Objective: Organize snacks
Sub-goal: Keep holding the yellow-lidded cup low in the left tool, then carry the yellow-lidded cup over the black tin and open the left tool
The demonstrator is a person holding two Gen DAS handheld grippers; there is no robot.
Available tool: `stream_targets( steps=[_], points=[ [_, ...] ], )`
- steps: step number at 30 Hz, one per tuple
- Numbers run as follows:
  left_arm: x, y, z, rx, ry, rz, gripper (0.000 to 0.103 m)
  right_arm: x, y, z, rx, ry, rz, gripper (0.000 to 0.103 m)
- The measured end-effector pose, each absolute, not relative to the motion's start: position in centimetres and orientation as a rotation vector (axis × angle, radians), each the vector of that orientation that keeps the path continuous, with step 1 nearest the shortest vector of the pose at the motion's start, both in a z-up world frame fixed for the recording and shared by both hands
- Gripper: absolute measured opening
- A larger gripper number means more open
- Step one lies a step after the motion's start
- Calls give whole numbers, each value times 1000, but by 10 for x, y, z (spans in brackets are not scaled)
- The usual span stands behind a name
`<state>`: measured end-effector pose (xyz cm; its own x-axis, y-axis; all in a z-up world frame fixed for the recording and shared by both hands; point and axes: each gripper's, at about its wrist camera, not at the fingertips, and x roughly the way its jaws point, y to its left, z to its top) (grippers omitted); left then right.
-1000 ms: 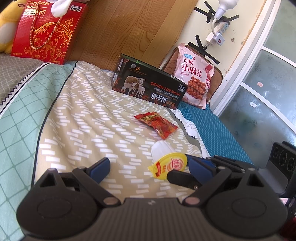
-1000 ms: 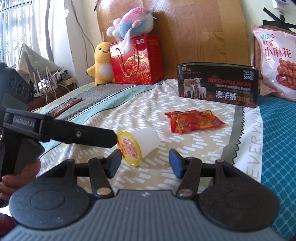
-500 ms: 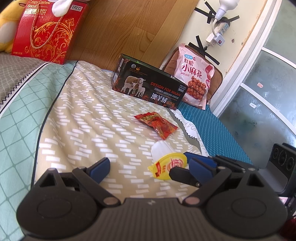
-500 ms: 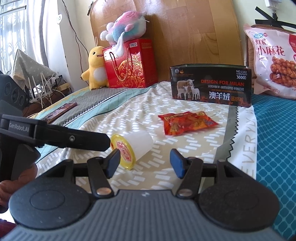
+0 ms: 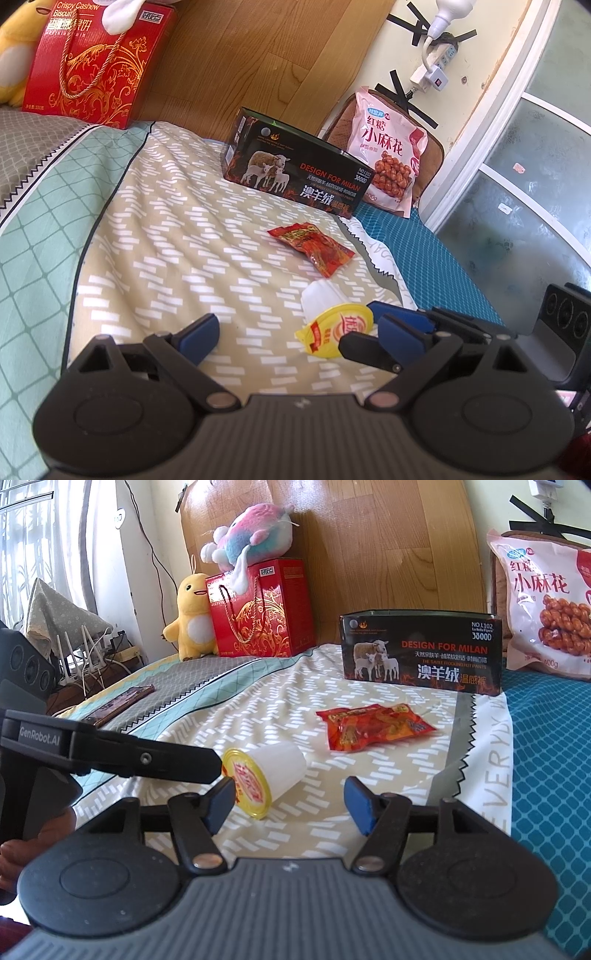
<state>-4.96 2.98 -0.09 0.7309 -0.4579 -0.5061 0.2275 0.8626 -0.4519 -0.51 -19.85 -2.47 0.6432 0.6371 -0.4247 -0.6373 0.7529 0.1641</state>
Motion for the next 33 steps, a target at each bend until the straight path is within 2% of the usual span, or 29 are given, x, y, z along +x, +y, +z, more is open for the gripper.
stream_targets(
  steps=[17, 25, 33],
  points=[
    [-53, 42, 3, -438, 647, -441, 97, -6, -198, -24, -9, 481, 731, 67],
    [-58, 25, 13, -377, 633, -506, 97, -7, -196, -24, -30, 479, 746, 67],
    [-39, 19, 5, -372, 698, -493, 81, -7, -189, -25, -70, 492, 760, 57]
  ],
)
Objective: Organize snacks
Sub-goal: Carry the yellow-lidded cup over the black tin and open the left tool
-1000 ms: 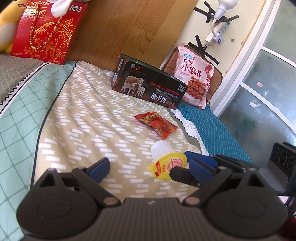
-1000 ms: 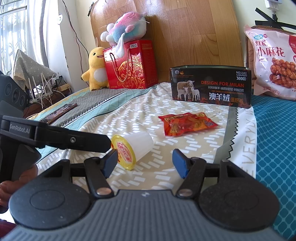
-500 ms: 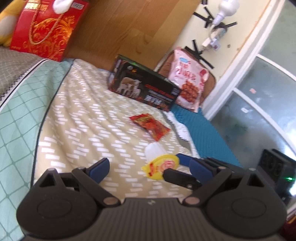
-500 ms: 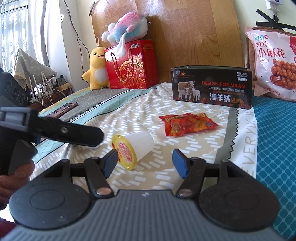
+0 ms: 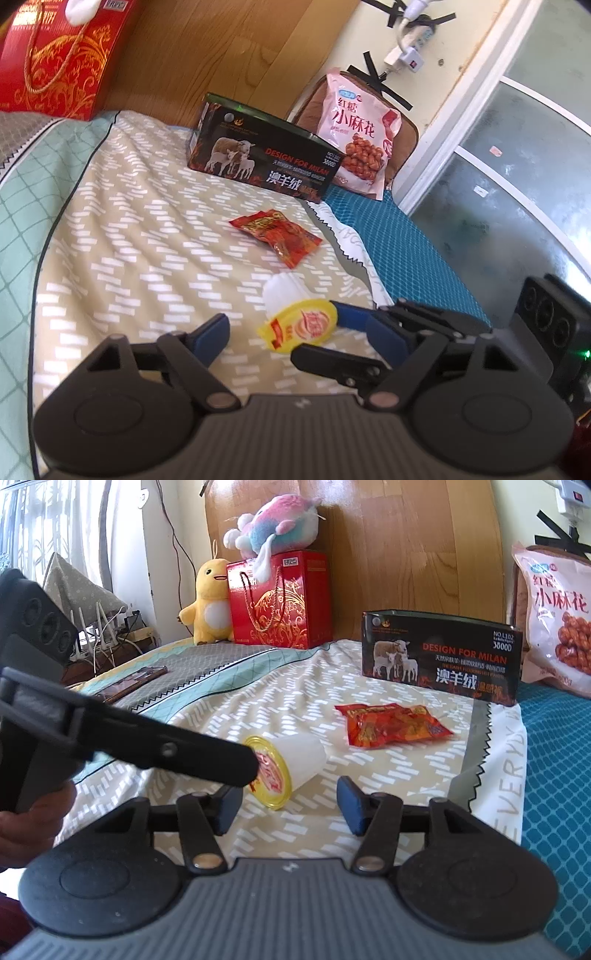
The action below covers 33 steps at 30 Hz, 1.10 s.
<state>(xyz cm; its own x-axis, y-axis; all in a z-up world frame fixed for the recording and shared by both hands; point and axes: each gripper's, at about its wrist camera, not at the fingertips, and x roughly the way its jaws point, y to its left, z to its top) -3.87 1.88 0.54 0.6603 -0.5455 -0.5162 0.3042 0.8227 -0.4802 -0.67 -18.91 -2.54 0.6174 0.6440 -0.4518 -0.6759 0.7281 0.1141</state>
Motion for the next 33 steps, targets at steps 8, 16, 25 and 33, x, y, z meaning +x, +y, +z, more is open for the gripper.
stream_targets(
  steps=[8, 16, 25, 33],
  points=[
    [-22, -2, 6, -311, 740, -515, 52, -8, -184, -27, -106, 495, 765, 26],
    [-10, -12, 49, -254, 635, -538, 51, 7, -193, -1, -81, 406, 736, 25],
    [85, -42, 94, -229, 541, -544, 56, 84, -204, 33, -81, 269, 608, 25],
    [175, -76, 102, -217, 528, -520, 65, 166, -208, 35, -117, 235, 453, 26]
  ],
)
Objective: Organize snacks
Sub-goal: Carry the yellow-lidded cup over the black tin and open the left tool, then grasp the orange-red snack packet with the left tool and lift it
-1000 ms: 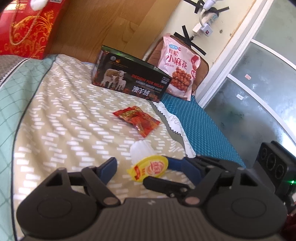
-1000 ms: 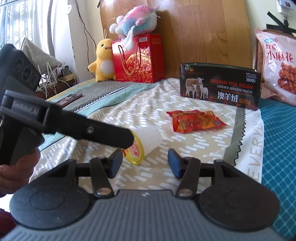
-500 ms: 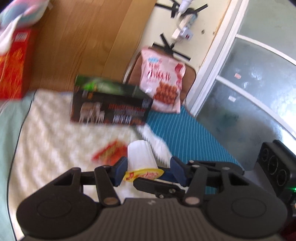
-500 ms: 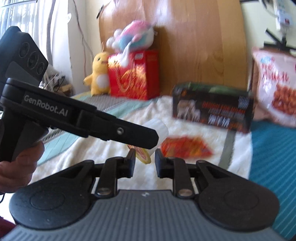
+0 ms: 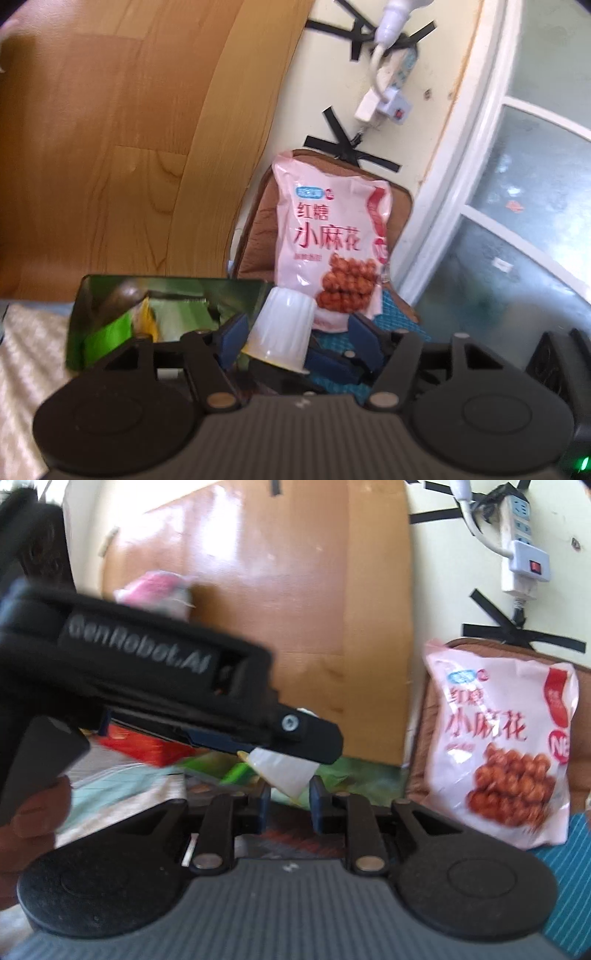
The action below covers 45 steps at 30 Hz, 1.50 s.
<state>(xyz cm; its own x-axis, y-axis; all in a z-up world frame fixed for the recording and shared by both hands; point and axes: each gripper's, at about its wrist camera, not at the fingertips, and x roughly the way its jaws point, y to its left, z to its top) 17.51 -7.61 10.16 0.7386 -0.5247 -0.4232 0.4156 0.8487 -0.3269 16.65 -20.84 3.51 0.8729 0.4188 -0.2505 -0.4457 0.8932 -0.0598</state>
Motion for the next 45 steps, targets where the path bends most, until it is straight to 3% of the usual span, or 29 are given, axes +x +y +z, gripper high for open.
stream_targets(
  steps=[5, 9, 14, 19, 24, 25, 28, 31, 35, 39, 42, 45],
  points=[
    [180, -70, 95, -266, 553, -485, 65, 161, -227, 29, -77, 243, 439, 36],
    [140, -35, 96, -302, 527, -464, 73, 129, -248, 29, -33, 262, 513, 46],
    [97, 18, 52, -491, 718, -425, 74, 133, -258, 6, 116, 522, 660, 45],
    [63, 46, 11, -732, 828, -459, 73, 146, -259, -14, 263, 685, 714, 37],
    [73, 29, -2, -722, 863, -437, 76, 135, -257, -20, 304, 707, 745, 33],
    [79, 24, -5, -736, 875, -442, 74, 133, -257, -17, 302, 706, 752, 31],
    [93, 8, -6, -703, 870, -398, 51, 132, -256, -16, 294, 704, 765, 32],
    [99, 6, -5, -668, 853, -332, 16, 132, -259, -16, 298, 693, 755, 36],
    [103, 17, -8, -741, 851, -357, 15, 129, -255, -16, 262, 672, 803, 55],
    [106, 11, -3, -727, 868, -375, 14, 107, -225, -11, 25, 596, 795, 75],
    [107, 1, 10, -683, 850, -391, 14, 102, -214, -12, -62, 583, 759, 75],
    [108, -4, 19, -681, 836, -416, 14, 106, -219, -12, -31, 583, 726, 61]
  ],
)
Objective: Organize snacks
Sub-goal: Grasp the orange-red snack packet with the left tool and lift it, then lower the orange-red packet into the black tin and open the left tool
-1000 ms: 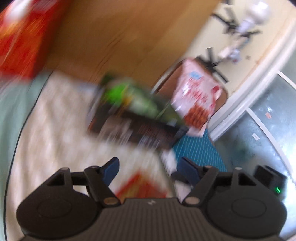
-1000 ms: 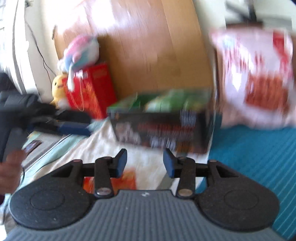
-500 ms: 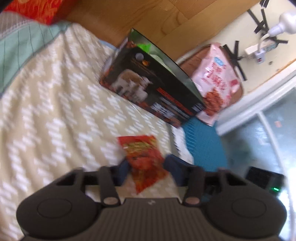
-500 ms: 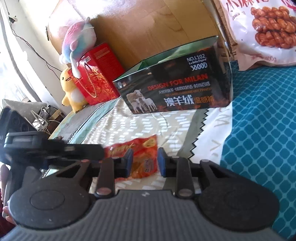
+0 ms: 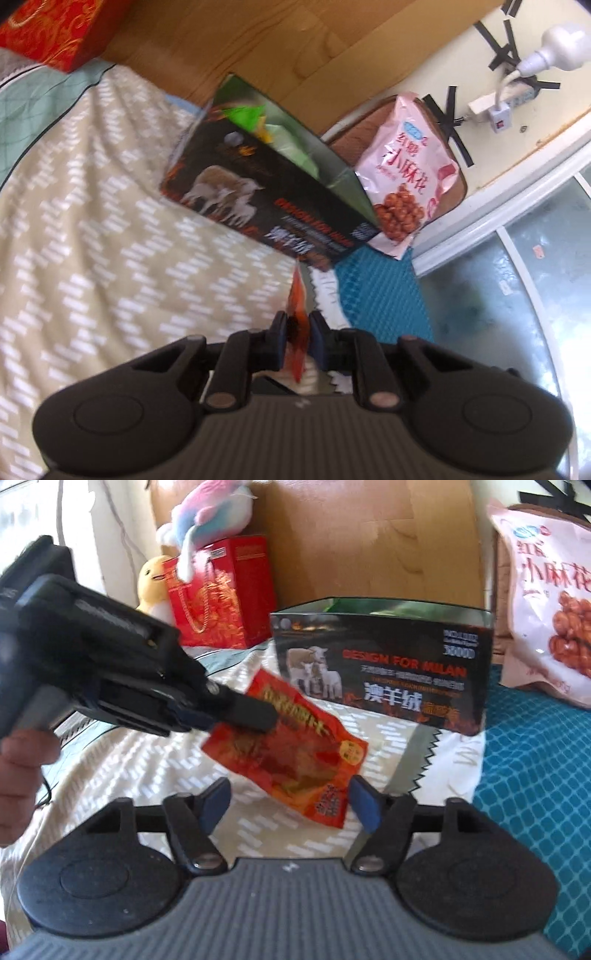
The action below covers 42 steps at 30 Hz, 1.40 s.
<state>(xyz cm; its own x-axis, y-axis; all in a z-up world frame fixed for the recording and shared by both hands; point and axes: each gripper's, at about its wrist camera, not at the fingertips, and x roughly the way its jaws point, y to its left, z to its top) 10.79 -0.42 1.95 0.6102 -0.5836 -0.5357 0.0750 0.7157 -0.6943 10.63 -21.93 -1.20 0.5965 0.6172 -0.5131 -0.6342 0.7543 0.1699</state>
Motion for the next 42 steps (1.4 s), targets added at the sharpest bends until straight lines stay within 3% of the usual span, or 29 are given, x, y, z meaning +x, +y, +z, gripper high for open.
stream_targets(
  steps=[3, 8, 10, 18, 22, 24, 25, 26, 35, 42],
  points=[
    [109, -6, 24, -673, 833, -412, 14, 105, -223, -11, -22, 559, 703, 33],
    [107, 3, 33, -729, 800, -461, 15, 77, -212, -2, -181, 354, 588, 18],
    [107, 3, 47, -718, 767, -491, 15, 70, -210, 4, -238, 257, 541, 17],
    [161, -3, 93, -615, 613, -513, 18, 129, -201, 39, -288, 91, 397, 17],
    [216, -13, 77, -513, 688, -338, 21, 172, -198, 31, -289, 213, 381, 22],
    [223, -18, 65, -469, 732, -294, 21, 158, -203, 29, -281, 176, 406, 33],
    [220, -20, 63, -458, 722, -302, 22, 149, -204, 28, -297, 154, 417, 43],
    [214, -21, 63, -445, 703, -303, 27, 139, -205, 27, -310, 131, 417, 45],
    [133, -15, 78, -330, 554, -193, 36, 99, -214, 14, -167, 273, 529, 45],
    [85, -40, 44, -174, 599, -75, 48, 86, -239, 3, 112, 417, 426, 46]
  ],
)
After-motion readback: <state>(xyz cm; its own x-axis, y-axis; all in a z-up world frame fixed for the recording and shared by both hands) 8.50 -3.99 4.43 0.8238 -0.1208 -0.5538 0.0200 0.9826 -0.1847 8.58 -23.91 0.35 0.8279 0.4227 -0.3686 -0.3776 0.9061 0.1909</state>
